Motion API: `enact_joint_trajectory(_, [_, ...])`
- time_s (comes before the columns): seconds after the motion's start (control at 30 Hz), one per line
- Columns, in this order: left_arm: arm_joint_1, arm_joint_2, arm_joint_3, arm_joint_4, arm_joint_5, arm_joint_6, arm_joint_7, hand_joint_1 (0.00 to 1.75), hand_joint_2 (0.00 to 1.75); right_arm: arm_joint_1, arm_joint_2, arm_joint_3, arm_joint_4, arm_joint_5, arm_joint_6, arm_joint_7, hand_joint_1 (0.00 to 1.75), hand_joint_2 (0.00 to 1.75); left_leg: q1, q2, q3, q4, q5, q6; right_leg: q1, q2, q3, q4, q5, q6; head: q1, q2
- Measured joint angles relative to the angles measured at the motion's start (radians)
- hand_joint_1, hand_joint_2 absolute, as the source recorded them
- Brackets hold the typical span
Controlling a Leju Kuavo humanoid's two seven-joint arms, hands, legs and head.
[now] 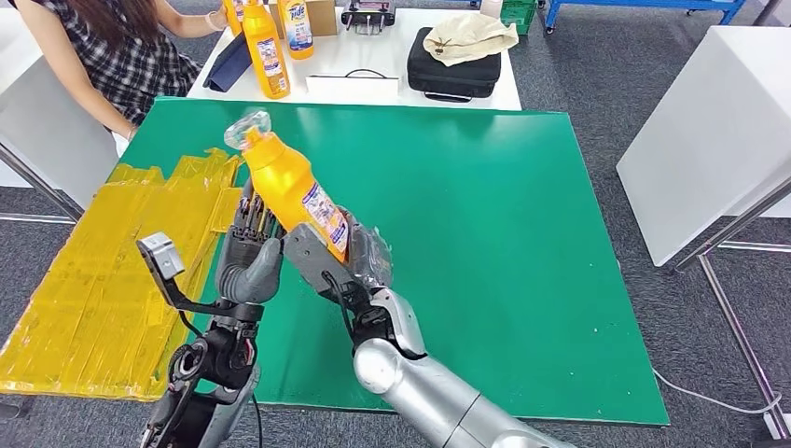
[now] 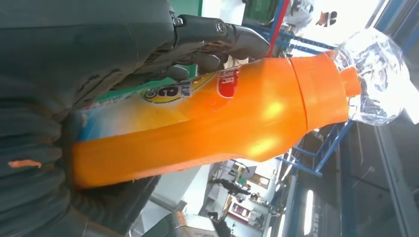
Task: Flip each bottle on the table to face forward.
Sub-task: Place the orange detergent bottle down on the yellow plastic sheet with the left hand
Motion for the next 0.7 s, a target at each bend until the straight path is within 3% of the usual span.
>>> enact_joint_trajectory(0.4, [0.014, 0.008, 0.016, -0.028, 0.001, 0.003, 0.0, 0.0, 1.75, -0.01, -0.008, 0.061, 0.0, 0.017, 0.001, 0.02, 1.75, 1.75, 0.0, 0.0, 0.0, 0.0, 0.0, 0.0, 0.0, 0.0, 0.0, 0.0, 0.0, 0.0, 0.0, 0.0])
enact_joint_trajectory(0.57, [0.022, 0.035, 0.039, -0.028, 0.0, 0.023, 0.02, 0.0, 1.75, 0.016, -0.007, 0.173, -0.03, 0.231, 0.026, 0.044, 1.75, 1.75, 0.0, 0.001, 0.0, 0.0, 0.0, 0.0, 0.0, 0.001, -0.001, 0.0, 0.0, 0.0, 0.0, 0.0])
enact_joint_trajectory(0.7, [0.03, 0.036, 0.051, -0.028, 0.006, 0.018, 0.02, 0.0, 1.75, 0.021, -0.007, 0.175, -0.035, 0.265, 0.04, 0.041, 1.75, 1.75, 0.0, 0.001, 0.0, 0.0, 0.0, 0.0, 0.0, 0.001, -0.002, 0.0, 0.0, 0.0, 0.0, 0.0])
